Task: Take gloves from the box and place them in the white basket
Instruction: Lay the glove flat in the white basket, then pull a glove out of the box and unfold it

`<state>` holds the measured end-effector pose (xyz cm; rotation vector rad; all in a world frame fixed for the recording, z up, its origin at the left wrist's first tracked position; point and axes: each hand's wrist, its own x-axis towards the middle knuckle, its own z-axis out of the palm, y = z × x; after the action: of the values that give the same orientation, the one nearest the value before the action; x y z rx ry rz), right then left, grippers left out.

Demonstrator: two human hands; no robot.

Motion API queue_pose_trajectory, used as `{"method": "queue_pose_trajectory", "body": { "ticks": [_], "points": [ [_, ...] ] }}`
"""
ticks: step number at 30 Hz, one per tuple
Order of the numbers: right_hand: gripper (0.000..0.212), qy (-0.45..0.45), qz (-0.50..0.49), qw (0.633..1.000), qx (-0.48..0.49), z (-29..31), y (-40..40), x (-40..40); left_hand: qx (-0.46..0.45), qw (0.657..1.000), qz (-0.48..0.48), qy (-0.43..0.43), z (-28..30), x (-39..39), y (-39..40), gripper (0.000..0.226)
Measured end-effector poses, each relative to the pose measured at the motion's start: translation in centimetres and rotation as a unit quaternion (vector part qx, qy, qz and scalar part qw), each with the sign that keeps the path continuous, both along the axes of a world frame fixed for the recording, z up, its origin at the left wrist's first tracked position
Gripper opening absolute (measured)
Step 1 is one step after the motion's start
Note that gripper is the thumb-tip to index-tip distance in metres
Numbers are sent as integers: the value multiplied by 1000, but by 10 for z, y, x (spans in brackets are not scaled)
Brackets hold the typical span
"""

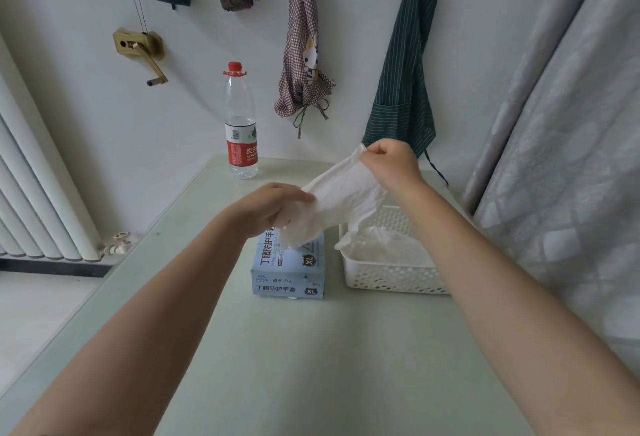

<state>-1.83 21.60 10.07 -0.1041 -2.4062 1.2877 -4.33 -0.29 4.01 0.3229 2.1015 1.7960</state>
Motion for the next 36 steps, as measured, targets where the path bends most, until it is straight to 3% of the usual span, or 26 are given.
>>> {"method": "queue_pose_trajectory", "body": {
  "ticks": [3, 6, 9, 12, 14, 22, 25, 27, 30, 33, 36],
  "points": [
    [15, -30, 4, 999, -35, -5, 13, -5, 61, 998, 0, -21, 8, -7, 1, 20],
    [8, -100, 11, 993, -58, -14, 27, -11, 43, 999, 0, -18, 13, -18, 9, 31],
    [13, -175, -5, 981, -84, -37, 49, -14, -76, 997, 3, 22, 9, -28, 32, 32],
    [12, -206, -39, 971, -112, -68, 73, -14, -233, 969, -3, 87, -3, -34, 65, 23],
    [17, -208, -64, 969, -114, -85, 94, -15, -269, 957, 2, 114, -9, -38, 92, 17],
    [30, -207, -111, 972, -14, -110, 142, -7, -362, 905, 19, 222, -31, -50, 155, 15],
    [21, -219, -109, 970, 6, -120, 153, -7, -423, 852, -7, 308, -41, -47, 167, 25],
    [30, -224, -108, 968, 30, -125, 157, -6, -429, 835, -28, 343, -44, -41, 176, 19],
    [35, -239, -115, 962, 61, -126, 160, -4, -470, 815, -96, 326, -48, -32, 186, 19],
    [17, -230, -130, 959, 98, -126, 161, -1, -504, 804, -175, 261, -54, -29, 188, 34],
    [33, -203, -163, 952, 160, -123, 159, 2, -509, 803, -183, 250, -54, -30, 182, 33]
  ]
}}
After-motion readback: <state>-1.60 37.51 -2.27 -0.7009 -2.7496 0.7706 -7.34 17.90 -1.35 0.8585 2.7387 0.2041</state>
